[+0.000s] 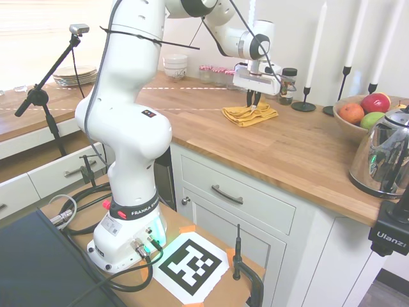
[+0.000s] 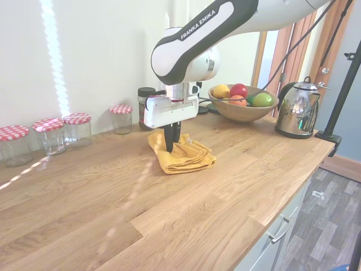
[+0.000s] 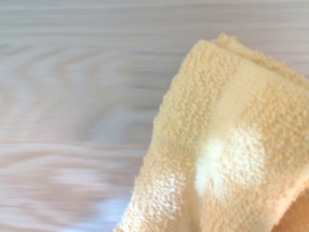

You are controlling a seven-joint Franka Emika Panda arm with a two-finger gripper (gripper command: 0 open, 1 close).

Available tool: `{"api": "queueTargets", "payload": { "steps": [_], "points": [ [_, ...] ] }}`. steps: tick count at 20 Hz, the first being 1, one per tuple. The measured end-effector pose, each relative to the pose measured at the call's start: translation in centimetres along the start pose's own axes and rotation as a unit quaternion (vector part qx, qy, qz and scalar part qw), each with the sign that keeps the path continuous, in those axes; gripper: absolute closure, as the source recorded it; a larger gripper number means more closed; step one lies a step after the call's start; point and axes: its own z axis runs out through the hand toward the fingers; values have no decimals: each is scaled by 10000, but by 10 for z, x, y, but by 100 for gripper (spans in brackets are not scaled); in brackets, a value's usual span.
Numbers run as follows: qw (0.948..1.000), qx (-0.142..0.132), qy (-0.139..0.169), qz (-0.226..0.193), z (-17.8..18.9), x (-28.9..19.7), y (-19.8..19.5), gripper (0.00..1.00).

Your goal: Wipe the counter

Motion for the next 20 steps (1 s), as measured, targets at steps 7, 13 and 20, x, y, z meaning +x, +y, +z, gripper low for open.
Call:
{"api": "queueTargets", "payload": {
  "steps": [7,13,20],
  "points": [
    [9994,-150,170,-272,3,-68,-59,100],
    [9982,-223,311,-470,5,-116,-94,100],
    [9955,-366,525,-702,7,-166,-134,100]
  ]
}}
